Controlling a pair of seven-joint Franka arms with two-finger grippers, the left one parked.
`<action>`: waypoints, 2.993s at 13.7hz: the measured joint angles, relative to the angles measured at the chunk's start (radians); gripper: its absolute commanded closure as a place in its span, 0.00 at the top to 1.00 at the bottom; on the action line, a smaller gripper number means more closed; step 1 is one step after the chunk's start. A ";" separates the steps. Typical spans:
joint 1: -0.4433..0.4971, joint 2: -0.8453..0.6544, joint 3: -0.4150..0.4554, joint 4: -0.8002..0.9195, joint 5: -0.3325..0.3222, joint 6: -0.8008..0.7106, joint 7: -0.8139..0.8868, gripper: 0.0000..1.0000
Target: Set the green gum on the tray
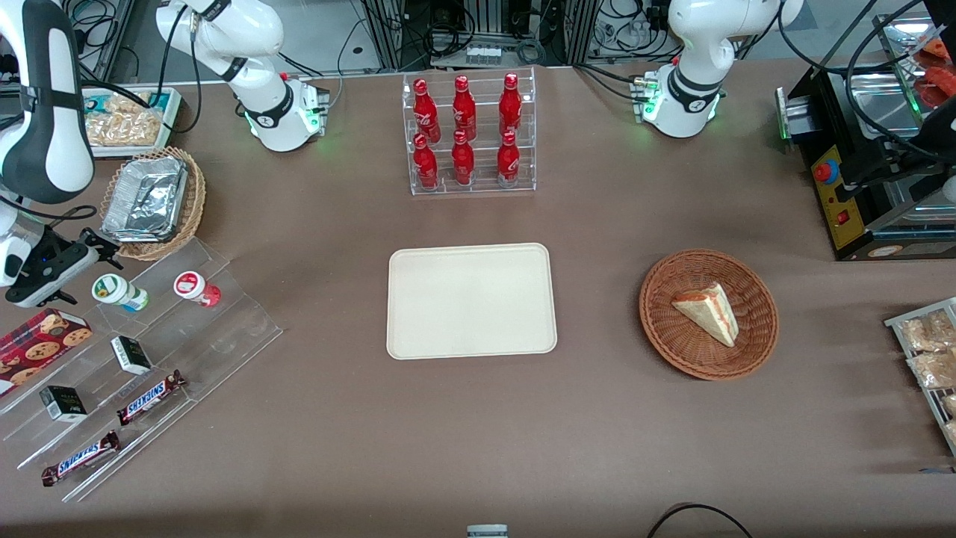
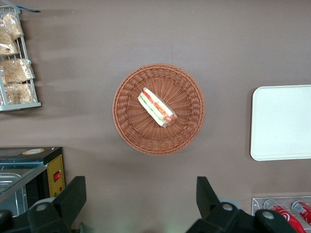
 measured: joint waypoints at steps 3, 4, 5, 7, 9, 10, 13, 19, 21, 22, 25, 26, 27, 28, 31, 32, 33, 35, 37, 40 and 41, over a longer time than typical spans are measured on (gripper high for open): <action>0.000 0.020 0.000 0.000 0.000 0.005 0.000 1.00; 0.000 0.027 0.000 0.000 0.000 0.007 0.000 1.00; 0.000 0.034 0.000 0.000 0.000 0.013 0.000 1.00; 0.000 0.048 0.000 0.000 0.000 0.026 0.000 1.00; 0.000 0.060 0.000 0.000 0.000 0.037 0.000 0.94; 0.000 0.065 0.000 0.000 0.000 0.040 0.000 0.77; 0.000 0.074 0.000 0.000 0.000 0.041 0.000 0.06; 0.000 0.078 0.003 0.006 0.001 0.004 0.023 0.00; 0.013 0.073 0.013 0.043 0.002 -0.055 0.063 0.00; 0.033 0.068 0.020 0.076 0.002 -0.104 0.096 0.00; 0.144 0.058 0.032 0.173 0.002 -0.248 0.251 0.00; 0.192 0.057 0.034 0.193 0.002 -0.278 0.318 0.00; 0.242 0.057 0.036 0.203 0.002 -0.294 0.390 0.00; 0.299 0.058 0.037 0.205 0.002 -0.300 0.476 0.00; 0.480 0.070 0.040 0.205 0.002 -0.306 0.752 0.00; 0.538 0.079 0.041 0.206 0.003 -0.306 0.845 0.00; 0.592 0.092 0.042 0.211 0.003 -0.306 0.938 0.00; 0.686 0.138 0.042 0.235 0.020 -0.303 1.111 0.00; 0.764 0.207 0.042 0.287 0.058 -0.293 1.258 0.00; 0.851 0.319 0.042 0.371 0.104 -0.242 1.440 0.00; 0.876 0.356 0.041 0.392 0.110 -0.219 1.494 0.00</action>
